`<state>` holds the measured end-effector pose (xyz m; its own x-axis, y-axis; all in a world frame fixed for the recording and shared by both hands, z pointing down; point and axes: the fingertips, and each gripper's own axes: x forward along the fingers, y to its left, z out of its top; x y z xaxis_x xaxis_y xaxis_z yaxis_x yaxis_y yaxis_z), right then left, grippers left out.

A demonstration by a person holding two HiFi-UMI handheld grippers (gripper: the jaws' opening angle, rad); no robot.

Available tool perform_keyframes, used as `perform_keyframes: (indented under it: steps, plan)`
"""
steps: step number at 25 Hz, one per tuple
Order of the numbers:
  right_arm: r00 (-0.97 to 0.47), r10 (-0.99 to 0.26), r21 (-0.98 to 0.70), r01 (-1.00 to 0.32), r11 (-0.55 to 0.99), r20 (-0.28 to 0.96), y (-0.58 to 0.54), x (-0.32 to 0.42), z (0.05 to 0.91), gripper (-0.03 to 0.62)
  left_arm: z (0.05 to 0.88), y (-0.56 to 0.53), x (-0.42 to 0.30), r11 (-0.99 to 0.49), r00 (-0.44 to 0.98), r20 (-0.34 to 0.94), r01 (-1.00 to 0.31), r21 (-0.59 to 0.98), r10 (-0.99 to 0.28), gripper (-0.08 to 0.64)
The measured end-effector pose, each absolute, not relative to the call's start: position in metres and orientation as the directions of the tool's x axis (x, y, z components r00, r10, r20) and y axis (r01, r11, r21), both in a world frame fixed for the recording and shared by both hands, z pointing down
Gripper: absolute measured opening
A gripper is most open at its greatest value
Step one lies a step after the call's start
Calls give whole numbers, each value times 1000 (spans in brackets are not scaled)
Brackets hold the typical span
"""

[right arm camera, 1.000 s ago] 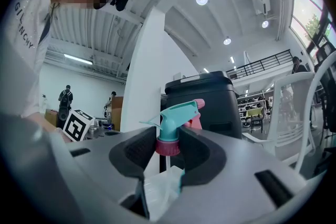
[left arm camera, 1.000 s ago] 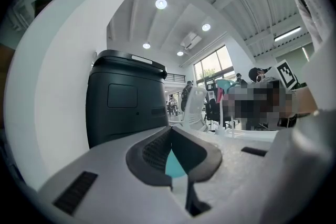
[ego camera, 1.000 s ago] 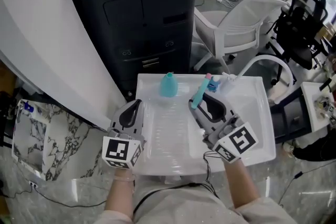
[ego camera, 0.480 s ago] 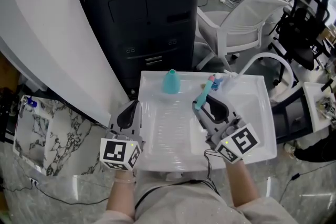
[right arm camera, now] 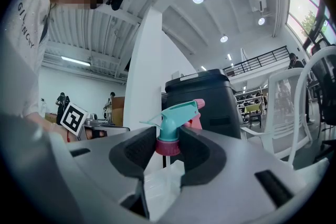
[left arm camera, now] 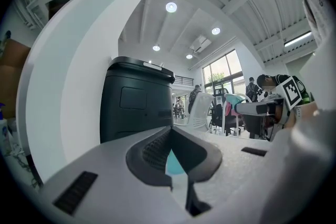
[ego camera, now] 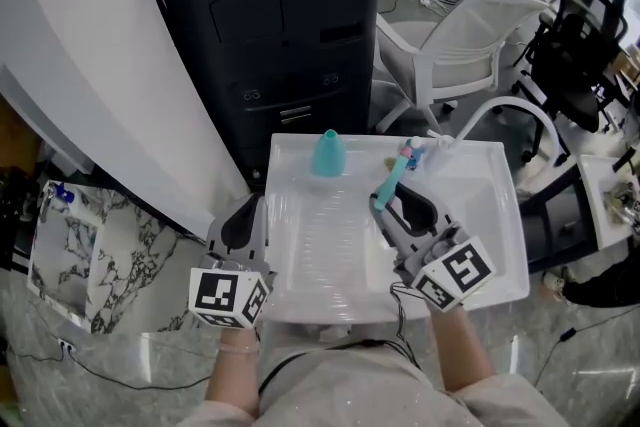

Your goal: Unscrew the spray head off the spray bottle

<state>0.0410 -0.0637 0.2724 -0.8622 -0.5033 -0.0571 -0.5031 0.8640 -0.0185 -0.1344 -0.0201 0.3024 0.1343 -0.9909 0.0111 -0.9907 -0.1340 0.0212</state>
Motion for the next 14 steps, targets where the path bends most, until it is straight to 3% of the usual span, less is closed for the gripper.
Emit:
perform_keyframes:
  steps: [14]
  plan:
    - [-872,-486,-18,-486,874,-60,-55,41,273,141,305,-10,-137,-114,115,11,-993,43,-993,5]
